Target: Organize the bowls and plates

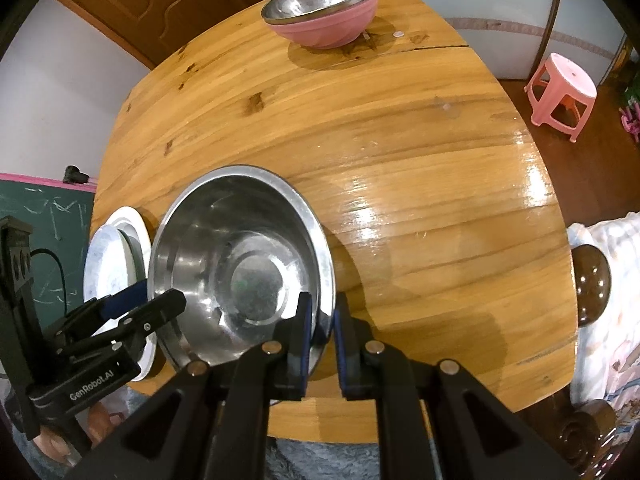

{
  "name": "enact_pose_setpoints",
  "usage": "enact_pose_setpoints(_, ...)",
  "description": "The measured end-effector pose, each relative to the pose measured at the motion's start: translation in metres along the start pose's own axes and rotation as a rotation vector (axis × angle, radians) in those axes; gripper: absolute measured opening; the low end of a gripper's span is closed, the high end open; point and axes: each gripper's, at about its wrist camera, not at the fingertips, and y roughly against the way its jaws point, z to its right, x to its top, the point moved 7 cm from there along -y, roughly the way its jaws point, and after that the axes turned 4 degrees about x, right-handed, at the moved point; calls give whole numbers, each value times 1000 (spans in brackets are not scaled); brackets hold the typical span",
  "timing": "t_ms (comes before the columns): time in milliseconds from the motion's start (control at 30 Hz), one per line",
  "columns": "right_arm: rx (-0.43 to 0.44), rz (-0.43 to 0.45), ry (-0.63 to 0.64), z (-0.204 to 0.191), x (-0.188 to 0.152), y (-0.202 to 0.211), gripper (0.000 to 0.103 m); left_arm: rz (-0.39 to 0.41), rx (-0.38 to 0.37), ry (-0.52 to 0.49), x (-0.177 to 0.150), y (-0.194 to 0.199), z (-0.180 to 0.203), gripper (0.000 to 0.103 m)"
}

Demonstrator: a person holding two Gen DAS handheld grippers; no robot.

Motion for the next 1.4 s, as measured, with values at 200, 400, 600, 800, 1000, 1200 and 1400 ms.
enact_pose_setpoints(200, 9, 18, -8, 3, -2, 6, 11, 76, 19, 5, 8, 18, -3, 70)
enact_pose_setpoints(400, 33, 76, -1, 2, 0, 24, 14, 142, 24, 6, 14, 37, -5, 70)
enact_pose_setpoints(600, 60, 139, 17, -4, 5, 42, 23, 205, 73, -12, 18, 54, -3, 71)
enact_pose_setpoints(800, 35, 162, 34, -5, 10, 49, 23, 271, 105, 17, 27, 74, -7, 71)
enact_pose_setpoints(1000, 10, 224, 84, -11, 19, 67, 23, 286, 148, 24, 48, 97, -8, 72)
enact_pose_setpoints(1200, -15, 278, 163, -23, 45, 100, 23, 369, 206, -86, 86, 142, 16, 72)
enact_pose_setpoints(1400, -65, 359, 229, -28, 86, 142, 24, 429, 203, -163, 132, 178, 40, 81)
